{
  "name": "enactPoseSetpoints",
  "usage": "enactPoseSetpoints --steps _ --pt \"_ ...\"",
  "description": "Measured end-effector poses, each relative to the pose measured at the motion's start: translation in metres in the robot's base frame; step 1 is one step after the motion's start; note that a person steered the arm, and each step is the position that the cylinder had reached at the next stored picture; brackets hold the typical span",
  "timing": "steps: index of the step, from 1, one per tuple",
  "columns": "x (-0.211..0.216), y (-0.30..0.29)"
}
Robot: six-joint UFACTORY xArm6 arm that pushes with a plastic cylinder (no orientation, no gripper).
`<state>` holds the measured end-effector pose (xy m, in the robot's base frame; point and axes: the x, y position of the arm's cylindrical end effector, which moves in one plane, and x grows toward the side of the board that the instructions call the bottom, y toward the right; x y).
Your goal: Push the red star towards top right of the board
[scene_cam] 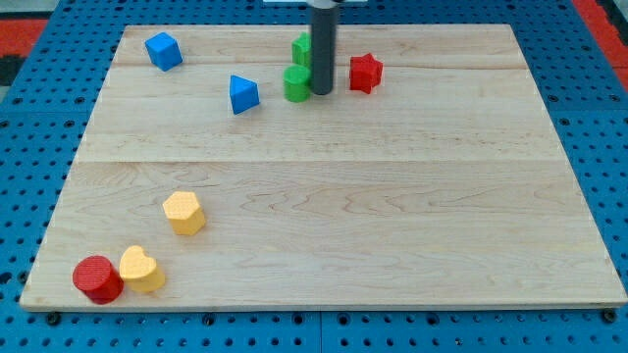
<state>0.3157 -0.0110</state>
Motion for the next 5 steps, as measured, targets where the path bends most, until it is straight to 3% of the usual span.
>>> enactPoseSetpoints --steps 1,3,5 --pt "-0.01 0.012" --pt "-0.02 0.174" --pt "-0.04 0.185"
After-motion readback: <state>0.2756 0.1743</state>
